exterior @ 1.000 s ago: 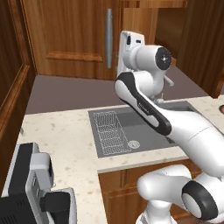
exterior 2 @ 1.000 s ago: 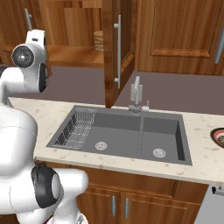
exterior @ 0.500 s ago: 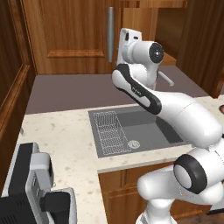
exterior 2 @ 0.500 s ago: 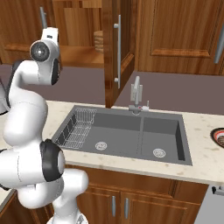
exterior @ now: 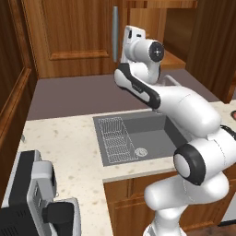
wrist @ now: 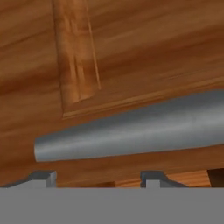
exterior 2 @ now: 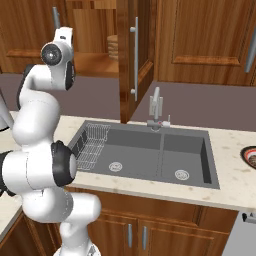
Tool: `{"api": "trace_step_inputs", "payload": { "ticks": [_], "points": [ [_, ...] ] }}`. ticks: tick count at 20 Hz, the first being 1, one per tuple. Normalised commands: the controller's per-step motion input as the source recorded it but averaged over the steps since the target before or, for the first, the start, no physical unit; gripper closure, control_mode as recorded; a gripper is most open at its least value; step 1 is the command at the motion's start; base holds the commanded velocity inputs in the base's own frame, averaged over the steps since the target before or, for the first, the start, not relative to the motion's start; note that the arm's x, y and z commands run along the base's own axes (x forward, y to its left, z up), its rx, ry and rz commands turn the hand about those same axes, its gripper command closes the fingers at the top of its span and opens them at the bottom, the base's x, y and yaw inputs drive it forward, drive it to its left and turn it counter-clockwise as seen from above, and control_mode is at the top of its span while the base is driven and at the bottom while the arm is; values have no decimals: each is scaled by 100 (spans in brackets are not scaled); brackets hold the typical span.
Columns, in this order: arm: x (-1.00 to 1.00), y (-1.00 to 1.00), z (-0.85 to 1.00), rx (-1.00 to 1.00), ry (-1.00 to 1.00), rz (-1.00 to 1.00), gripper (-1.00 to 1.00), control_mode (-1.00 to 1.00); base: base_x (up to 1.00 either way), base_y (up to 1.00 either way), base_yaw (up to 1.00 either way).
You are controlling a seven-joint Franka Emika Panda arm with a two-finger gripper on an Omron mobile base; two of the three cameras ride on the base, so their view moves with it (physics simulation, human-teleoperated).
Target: Pick the avocado and bread from the counter and place them on the plate. Then pick the jam from the cabinet and place it next to the plate. Lastly close the cabinet door.
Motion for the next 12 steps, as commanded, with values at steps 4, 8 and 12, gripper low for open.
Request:
{"api": "trace_step_inputs", "payload": {
  "ticks": [4,8,12],
  "points": [
    [29,-3,12,0,0,-6,-100,-100,0,0,0],
    [10,-30,14,0,0,-8,-100,-100,0,0,0],
    [-4,-56,17,-2,0,-2,-100,-100,0,0,0]
  ]
}}
